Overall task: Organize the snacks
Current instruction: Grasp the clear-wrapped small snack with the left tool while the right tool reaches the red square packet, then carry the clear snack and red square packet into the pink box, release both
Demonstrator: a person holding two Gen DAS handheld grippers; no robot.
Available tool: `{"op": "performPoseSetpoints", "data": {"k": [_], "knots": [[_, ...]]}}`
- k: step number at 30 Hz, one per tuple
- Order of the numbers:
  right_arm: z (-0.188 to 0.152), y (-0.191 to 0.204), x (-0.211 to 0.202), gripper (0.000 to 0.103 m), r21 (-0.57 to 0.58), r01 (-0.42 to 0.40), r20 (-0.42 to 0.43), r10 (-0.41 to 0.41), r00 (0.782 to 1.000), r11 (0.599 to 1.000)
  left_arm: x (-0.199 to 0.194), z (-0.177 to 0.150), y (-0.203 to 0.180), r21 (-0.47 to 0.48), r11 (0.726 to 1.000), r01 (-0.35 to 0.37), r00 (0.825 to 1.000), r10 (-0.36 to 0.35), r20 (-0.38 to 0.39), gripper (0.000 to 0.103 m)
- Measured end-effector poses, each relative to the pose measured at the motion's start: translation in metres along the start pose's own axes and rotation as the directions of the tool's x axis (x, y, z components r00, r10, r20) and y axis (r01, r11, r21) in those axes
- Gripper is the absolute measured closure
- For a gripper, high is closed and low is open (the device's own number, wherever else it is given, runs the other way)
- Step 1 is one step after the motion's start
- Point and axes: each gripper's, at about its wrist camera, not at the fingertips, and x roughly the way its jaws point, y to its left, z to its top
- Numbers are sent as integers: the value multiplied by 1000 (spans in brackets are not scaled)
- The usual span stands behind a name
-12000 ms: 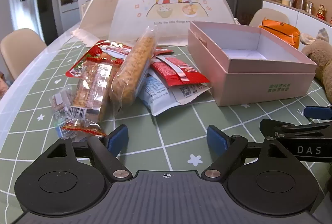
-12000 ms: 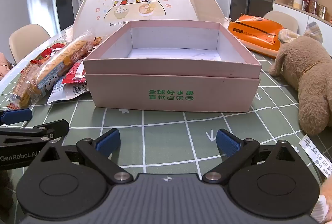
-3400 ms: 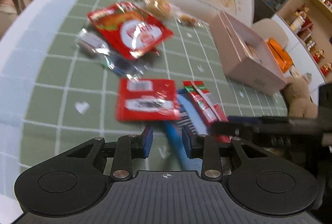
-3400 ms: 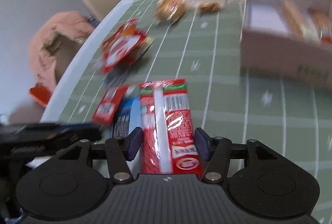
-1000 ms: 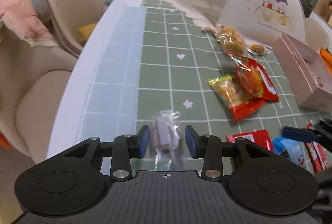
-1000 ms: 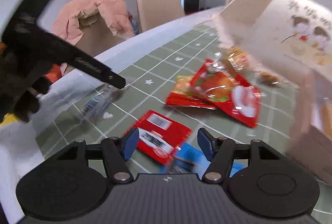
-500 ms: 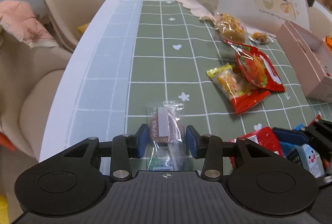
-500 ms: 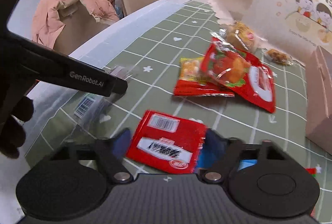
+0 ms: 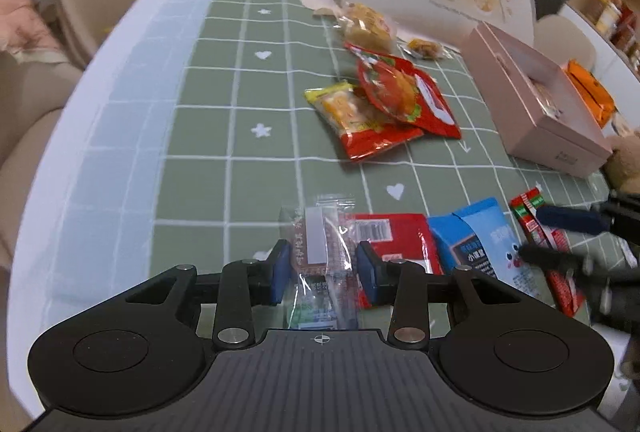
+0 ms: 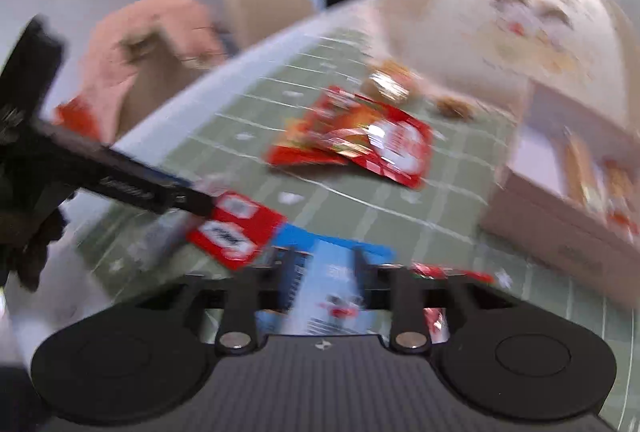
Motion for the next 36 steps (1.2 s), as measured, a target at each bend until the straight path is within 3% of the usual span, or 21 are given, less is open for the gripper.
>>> {"op": "performPoseSetpoints", "data": {"k": [1, 3, 7, 11, 14, 18, 20, 21, 22, 25, 32, 36], "knots": [[2, 9, 1, 35, -40, -4, 21, 5, 1000, 999, -5, 0, 4, -18, 1000, -11, 1000, 11, 4, 62], [5, 28, 11, 35, -131, -6, 55, 14, 998, 991, -15, 0, 14, -60, 998, -29, 999, 30, 13, 62], [11, 50, 46, 35, -278, -78, 15, 86, 996, 957, -32, -1, 32, -120, 993, -17, 999, 21, 33, 62], [16, 56, 75, 35, -384, -78, -25, 74, 997, 920, -44, -13, 43, -174, 985, 7, 999, 0, 40, 62], [19, 53, 85, 27, -397, -146, -50, 137, 989, 906, -44, -19, 48, -215, 976, 24, 999, -17, 34, 62], [26, 50, 95, 23, -306, -254, -132, 223, 966, 918, -42, -21, 50, -235, 972, 22, 999, -16, 28, 62], [26, 51, 96, 24, -302, -248, -131, 218, 967, 920, -42, -19, 48, -234, 972, 31, 999, -25, 29, 62], [27, 51, 95, 29, -290, -244, -131, 214, 968, 925, -43, -18, 46, -228, 973, 34, 999, -28, 30, 62], [27, 51, 93, 41, -281, -233, -129, 204, 970, 931, -44, -17, 42, -218, 975, 36, 999, -30, 33, 62], [24, 50, 84, 54, -247, -219, -144, 188, 972, 944, -46, -13, 30, -197, 979, 51, 998, -45, 36, 62], [4, 10, 8, 56, -65, -93, -22, 92, 996, 994, -46, -3, -21, -133, 982, 137, 991, -136, 16, 62], [-25, -27, -32, 56, 45, 98, -5, -98, 995, 994, -38, 1, -90, 26, 967, 254, 966, -252, -62, 62]]}}
